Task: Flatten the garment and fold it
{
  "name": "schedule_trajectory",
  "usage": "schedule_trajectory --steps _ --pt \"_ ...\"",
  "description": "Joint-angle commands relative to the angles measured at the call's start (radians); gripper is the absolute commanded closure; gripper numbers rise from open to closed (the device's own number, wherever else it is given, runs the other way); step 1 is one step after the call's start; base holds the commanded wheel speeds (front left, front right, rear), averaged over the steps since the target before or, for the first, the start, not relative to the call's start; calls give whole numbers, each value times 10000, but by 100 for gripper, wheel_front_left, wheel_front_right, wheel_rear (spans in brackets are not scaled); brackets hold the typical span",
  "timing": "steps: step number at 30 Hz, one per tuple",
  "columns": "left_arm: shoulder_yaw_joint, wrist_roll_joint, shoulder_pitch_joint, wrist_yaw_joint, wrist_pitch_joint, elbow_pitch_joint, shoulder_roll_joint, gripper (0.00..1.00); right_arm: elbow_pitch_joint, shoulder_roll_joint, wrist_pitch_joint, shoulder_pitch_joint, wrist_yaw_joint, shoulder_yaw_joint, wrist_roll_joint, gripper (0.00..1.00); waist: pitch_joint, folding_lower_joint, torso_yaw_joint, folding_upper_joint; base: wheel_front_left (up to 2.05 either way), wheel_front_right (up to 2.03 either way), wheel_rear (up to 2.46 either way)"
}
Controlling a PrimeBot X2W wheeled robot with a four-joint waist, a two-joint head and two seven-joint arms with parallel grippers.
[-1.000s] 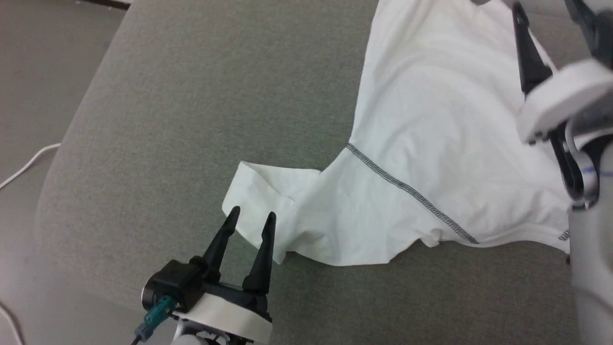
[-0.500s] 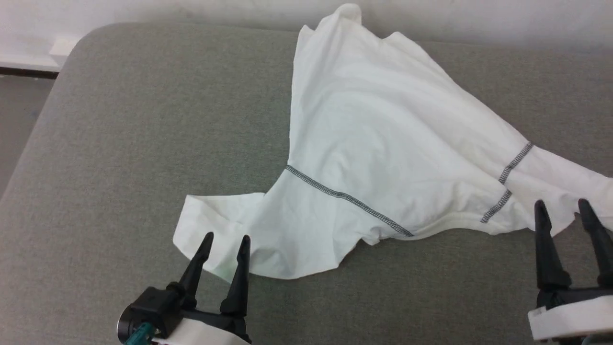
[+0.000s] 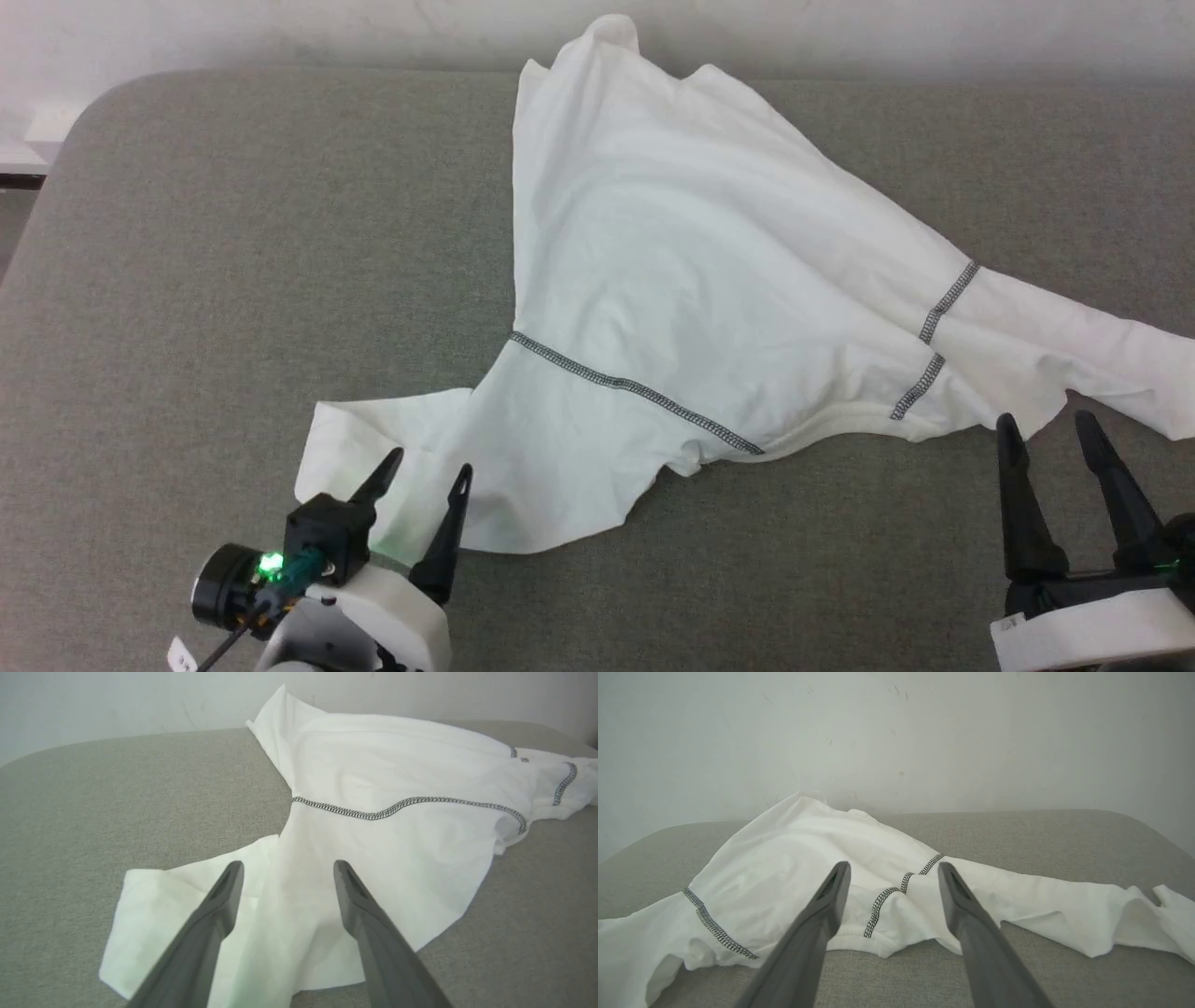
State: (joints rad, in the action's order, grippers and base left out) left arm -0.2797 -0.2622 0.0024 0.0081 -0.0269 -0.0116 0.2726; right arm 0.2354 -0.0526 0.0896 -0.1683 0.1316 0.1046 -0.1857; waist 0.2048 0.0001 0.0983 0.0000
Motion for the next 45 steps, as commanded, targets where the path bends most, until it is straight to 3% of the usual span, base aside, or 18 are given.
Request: schedule_trajectory --steps 1,3,11,12,13,14,15,22,29,35,36,38,39,40,45 --pt "-38 192 -250 -45 524 206 271 0 -37 23 28 126 -9 -55 -8 0 104 -1 -21 0 0 0 0" --pt "-82 415 -397 -14 1111 416 575 0 -59 23 5 145 -9 -143 -19 0 166 -1 -43 0 0 0 0" --pt "-286 -21 -424 -323 2671 879 750 0 -228 23 -11 215 -9 -330 -54 0 197 -1 -98 0 0 0 0" --pt "-294 -59 -439 -338 2701 902 744 5 -248 23 -15 216 -9 -339 -55 0 183 -1 -100 0 0 0 0" --pt "-276 -78 -457 -325 2653 918 737 42 -266 23 -20 221 -9 -348 -55 0 164 -1 -104 0 0 0 0" --pt "-260 -79 -465 -302 2594 935 738 93 -283 23 -24 228 -9 -361 -54 0 141 -1 -108 0 0 0 0" --pt "-222 -105 -474 -270 2512 921 721 100 -295 23 -30 233 -9 -374 -54 0 116 -1 -108 0 0 0 0" --pt "502 -508 -376 42 2155 167 921 100 -314 24 -49 197 -9 -451 -79 0 8 -1 -80 0 0 0 0" --pt "1551 -701 -258 330 2680 -1195 1908 100 -231 24 -91 271 -9 -465 -80 0 313 -1 -56 0 0 0 0" --pt "1812 -813 -619 229 2548 -827 2187 100 -261 24 -135 491 -9 -468 -36 0 677 -1 -106 0 0 0 0" --pt "1737 -836 -691 146 2534 -635 2178 93 -269 24 -151 530 -9 -476 -20 0 721 -1 -122 0 0 0 0" --pt "1623 -988 -867 25 2454 -268 2021 55 -287 24 -172 599 -9 -482 6 0 788 -1 -144 0 0 0 0" --pt "1544 -990 -953 -28 2411 -108 1978 12 -298 24 -182 622 -9 -482 18 0 808 -1 -152 0 0 0 0" --pt "1482 -976 -1039 -57 2344 38 1936 0 -307 24 -192 641 -9 -485 28 0 823 -1 -158 0 0 0 0" --pt "1467 -1159 -1231 -51 1734 334 1565 0 -362 24 -228 677 -9 -502 36 0 791 -1 -146 0 0 0 0"
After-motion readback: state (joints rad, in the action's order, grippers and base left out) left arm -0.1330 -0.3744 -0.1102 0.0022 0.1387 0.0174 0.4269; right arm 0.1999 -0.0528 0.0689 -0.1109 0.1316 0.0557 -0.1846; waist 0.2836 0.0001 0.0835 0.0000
